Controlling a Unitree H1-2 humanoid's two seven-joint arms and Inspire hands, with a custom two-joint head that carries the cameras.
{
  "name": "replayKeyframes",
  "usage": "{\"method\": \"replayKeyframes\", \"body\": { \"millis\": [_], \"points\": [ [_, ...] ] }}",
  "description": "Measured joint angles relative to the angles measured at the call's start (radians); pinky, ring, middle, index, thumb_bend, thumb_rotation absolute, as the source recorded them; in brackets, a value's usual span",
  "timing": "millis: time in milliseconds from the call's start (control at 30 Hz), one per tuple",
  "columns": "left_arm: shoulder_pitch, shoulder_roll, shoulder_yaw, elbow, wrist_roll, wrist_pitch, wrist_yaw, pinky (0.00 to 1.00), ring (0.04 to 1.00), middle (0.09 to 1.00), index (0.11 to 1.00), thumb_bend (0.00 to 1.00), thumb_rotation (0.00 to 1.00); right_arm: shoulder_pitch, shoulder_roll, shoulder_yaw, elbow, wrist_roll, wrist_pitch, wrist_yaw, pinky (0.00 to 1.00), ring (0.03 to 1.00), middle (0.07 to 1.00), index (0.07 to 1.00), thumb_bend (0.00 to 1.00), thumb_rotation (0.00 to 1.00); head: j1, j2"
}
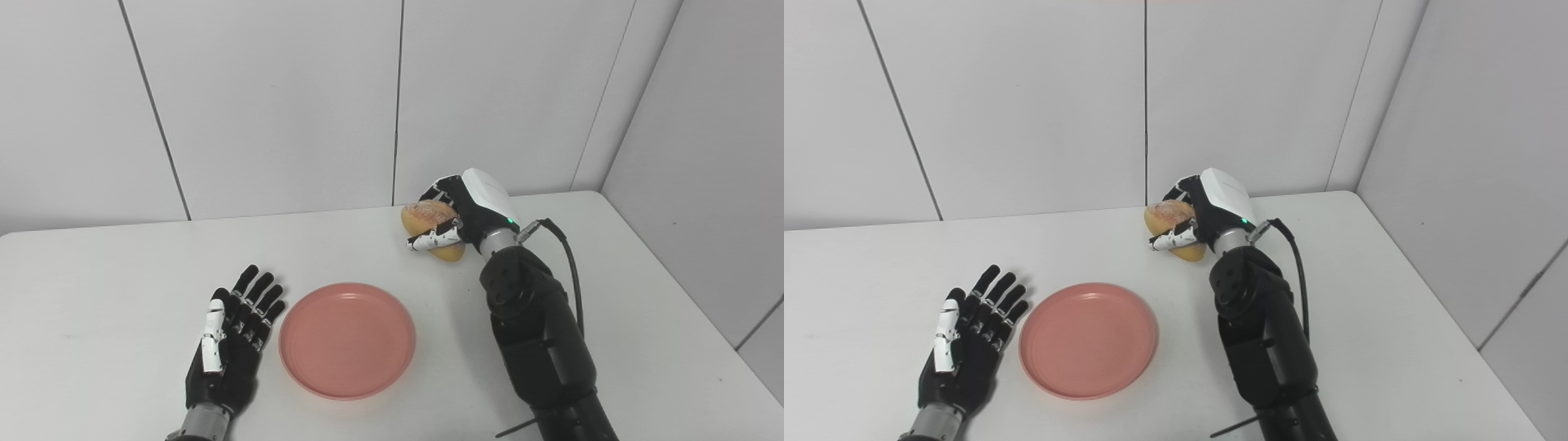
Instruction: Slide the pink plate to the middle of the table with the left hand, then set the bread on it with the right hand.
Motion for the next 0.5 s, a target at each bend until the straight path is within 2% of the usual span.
{"method": "replayKeyframes", "body": {
  "millis": [67,133,233,367,500],
  "points": [
    [0.004,-0.003,-0.005,-0.006,0.004,0.000,0.008,0.92,0.895,0.899,0.882,0.40,1.00,0.007,-0.008,0.023,-0.017,0.027,0.000,0.004,0.36,0.424,0.462,0.517,0.52,0.00,0.019,0.003],
    [0.009,-0.007,-0.010,-0.014,0.008,0.000,0.015,0.91,0.891,0.898,0.879,0.40,1.00,0.013,-0.021,0.053,-0.043,0.045,0.000,0.020,0.41,0.448,0.464,0.518,0.52,0.00,0.037,0.006],
    [0.012,-0.016,-0.018,-0.018,0.026,0.000,0.023,0.91,0.890,0.897,0.877,0.40,1.00,0.014,-0.044,0.103,-0.073,0.073,0.000,0.040,0.42,0.476,0.506,0.468,0.53,0.00,0.057,0.009],
    [0.013,-0.032,-0.025,-0.023,0.048,0.000,0.043,0.90,0.880,0.889,0.869,0.41,1.00,0.016,-0.070,0.166,-0.090,0.120,-0.016,0.054,0.33,0.399,0.500,0.459,0.53,0.00,0.095,0.014],
    [0.019,-0.051,-0.033,-0.034,0.066,0.000,0.062,0.90,0.882,0.890,0.869,0.41,1.00,0.020,-0.097,0.217,-0.099,0.179,-0.071,0.061,0.33,0.384,0.487,0.471,0.53,0.00,0.138,0.020]
  ]
}}
